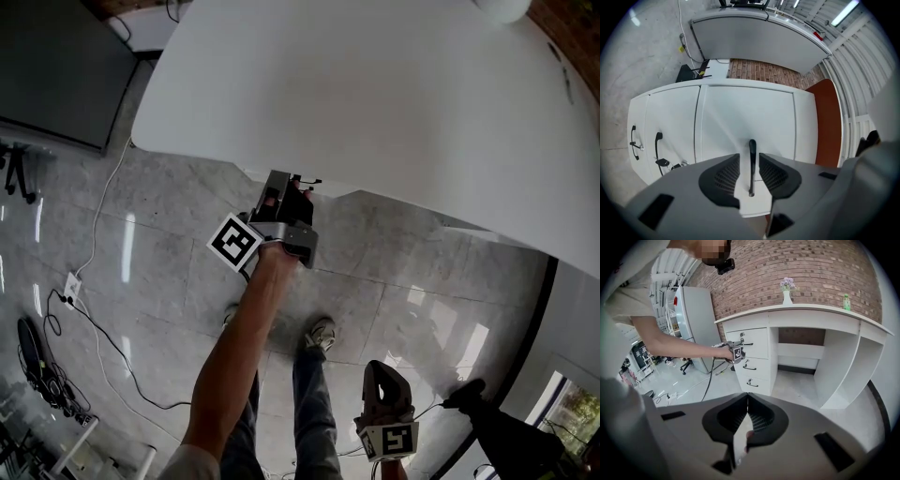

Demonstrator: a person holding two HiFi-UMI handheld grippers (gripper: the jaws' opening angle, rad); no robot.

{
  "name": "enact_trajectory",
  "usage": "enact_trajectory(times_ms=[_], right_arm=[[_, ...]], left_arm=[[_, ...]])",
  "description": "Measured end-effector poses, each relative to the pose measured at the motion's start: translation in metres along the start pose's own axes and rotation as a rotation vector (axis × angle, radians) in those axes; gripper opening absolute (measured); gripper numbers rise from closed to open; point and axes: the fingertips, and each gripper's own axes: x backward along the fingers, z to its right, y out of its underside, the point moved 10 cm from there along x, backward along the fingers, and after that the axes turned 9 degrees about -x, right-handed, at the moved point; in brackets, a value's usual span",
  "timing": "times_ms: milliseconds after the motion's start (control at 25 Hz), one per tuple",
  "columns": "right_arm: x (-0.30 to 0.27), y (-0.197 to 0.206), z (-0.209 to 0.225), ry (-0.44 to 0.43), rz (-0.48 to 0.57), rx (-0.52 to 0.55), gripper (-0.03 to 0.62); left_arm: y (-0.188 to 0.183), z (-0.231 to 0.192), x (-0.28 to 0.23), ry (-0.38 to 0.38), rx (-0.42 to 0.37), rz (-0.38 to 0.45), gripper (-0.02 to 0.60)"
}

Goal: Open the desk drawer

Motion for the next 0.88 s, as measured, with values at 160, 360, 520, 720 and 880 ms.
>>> enact_trajectory(times_ms=[160,360,520,720,880], right_arm=[[0.0009,-0.0001,0.0012,0.005,-0.008,-0.007,0.017],[-0.0012,0.0011,-0.0008,-0.002,-0.009,-0.007,0.017],[-0.0017,0.0016,-0.0025,-0.008,0.012,-0.012,0.017],[0.0023,0.0052,-0.0046,0.000,0.006,-0.018,0.017],[0.0043,0.0074,-0.0076,-0.004,0.015,-0.020,0.017]], left_arm=[[-0.0020,0.0030,0.0001,0.007,-0.044,0.001,0.038],[-0.0011,0.0015,0.0013,0.035,-0.026,0.011,0.032],[-0.0013,0.0022,0.0001,0.044,-0.025,0.010,0.032],[-0.0011,0.0037,0.0020,0.045,-0.019,0.012,0.032],[-0.0012,0.0047,0.0049,0.047,-0.021,0.013,0.031]])
